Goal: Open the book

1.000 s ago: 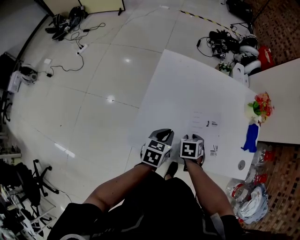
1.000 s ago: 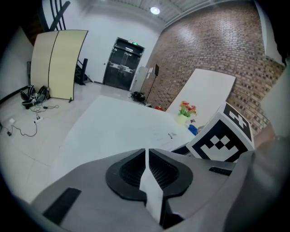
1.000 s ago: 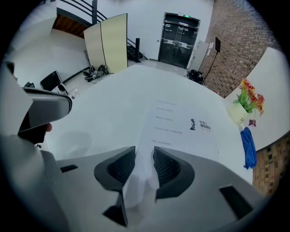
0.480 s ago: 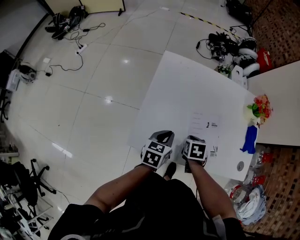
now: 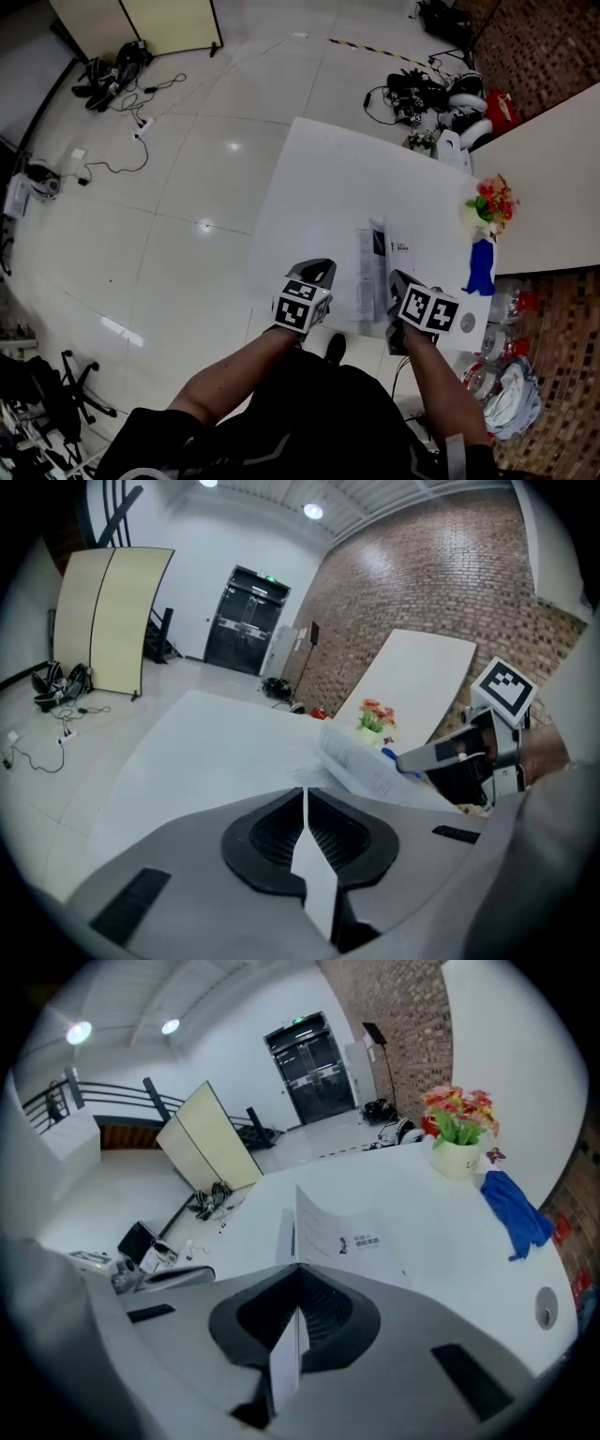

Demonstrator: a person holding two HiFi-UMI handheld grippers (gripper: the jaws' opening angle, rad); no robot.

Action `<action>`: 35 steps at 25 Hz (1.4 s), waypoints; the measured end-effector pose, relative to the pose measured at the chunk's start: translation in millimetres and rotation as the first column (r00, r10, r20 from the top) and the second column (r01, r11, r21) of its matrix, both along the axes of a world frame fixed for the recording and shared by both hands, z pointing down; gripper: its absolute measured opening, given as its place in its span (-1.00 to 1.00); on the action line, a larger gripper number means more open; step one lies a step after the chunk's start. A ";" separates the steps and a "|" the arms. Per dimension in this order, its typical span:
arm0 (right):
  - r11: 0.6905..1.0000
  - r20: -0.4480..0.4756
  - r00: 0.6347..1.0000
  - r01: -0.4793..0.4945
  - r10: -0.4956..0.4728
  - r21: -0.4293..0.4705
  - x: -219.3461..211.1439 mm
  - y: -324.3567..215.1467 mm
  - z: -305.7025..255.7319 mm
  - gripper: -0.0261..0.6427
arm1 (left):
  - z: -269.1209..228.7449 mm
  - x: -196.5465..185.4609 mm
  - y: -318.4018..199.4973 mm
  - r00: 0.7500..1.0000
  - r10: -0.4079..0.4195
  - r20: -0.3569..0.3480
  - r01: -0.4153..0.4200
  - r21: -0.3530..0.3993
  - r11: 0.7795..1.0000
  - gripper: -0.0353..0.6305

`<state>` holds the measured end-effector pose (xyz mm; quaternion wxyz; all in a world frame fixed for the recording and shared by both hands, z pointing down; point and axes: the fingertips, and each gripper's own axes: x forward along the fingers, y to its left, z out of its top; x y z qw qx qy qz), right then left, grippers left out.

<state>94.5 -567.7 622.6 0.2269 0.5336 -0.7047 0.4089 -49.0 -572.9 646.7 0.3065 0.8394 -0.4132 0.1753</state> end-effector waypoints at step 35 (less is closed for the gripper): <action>0.995 -0.232 0.968 -0.099 0.092 -0.017 312.1 13.9 106.7 -0.91 | -32.9 186.8 16.4 0.973 0.226 0.055 -0.229 0.053 0.972 -0.85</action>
